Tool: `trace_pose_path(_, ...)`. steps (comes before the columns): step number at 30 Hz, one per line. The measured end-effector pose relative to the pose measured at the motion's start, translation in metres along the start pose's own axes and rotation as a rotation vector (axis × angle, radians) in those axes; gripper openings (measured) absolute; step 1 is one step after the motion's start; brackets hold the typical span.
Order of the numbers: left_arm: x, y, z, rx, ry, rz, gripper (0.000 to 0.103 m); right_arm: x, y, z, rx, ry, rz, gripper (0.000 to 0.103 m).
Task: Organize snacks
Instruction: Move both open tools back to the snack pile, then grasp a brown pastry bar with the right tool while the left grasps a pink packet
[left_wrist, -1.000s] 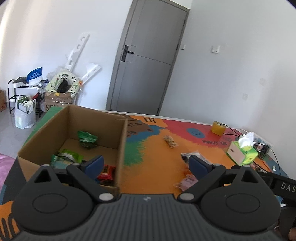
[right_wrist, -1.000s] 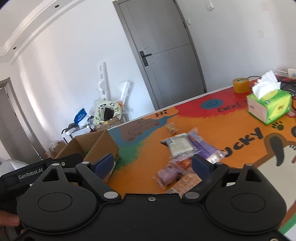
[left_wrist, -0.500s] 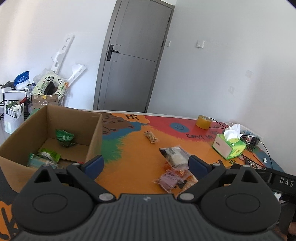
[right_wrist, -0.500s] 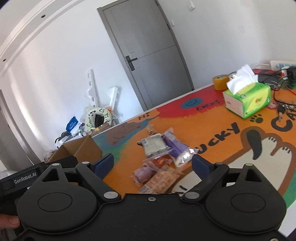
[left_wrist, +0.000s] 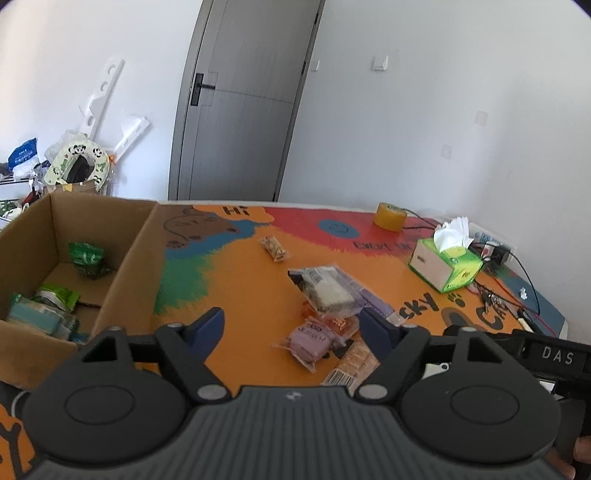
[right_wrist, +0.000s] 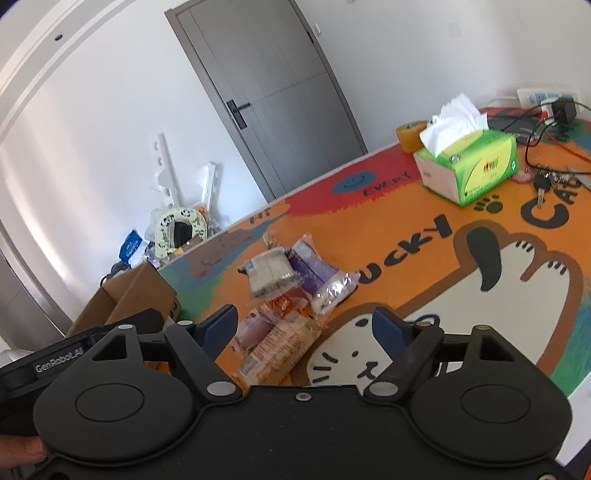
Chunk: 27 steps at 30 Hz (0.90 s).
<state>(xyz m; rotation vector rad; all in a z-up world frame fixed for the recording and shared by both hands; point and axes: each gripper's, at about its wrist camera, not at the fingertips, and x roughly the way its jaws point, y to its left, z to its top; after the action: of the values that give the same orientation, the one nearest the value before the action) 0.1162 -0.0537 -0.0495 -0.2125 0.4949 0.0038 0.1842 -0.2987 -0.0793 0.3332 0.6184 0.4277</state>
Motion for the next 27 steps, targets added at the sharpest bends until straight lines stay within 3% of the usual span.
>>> trace_pose_path(2, 0.005, 0.001, -0.002, 0.002, 0.005, 0.006, 0.066, 0.008, 0.001, -0.003, -0.001, 0.019, 0.002, 0.074)
trace_pose_path(7, 0.022, 0.007, -0.010, -0.004, 0.051, 0.013, 0.060, 0.026, 0.009, -0.009, -0.013, 0.064, 0.020, 0.065)
trace_pose_path(25, 0.041, 0.032, -0.009, -0.064, 0.072, 0.077, 0.059, 0.091, 0.038, -0.016, -0.057, 0.172, 0.011, 0.065)
trace_pose_path(27, 0.043, 0.032, -0.009, -0.066, 0.076, 0.080, 0.059, 0.094, 0.039, -0.019, -0.067, 0.174, 0.006, 0.059)
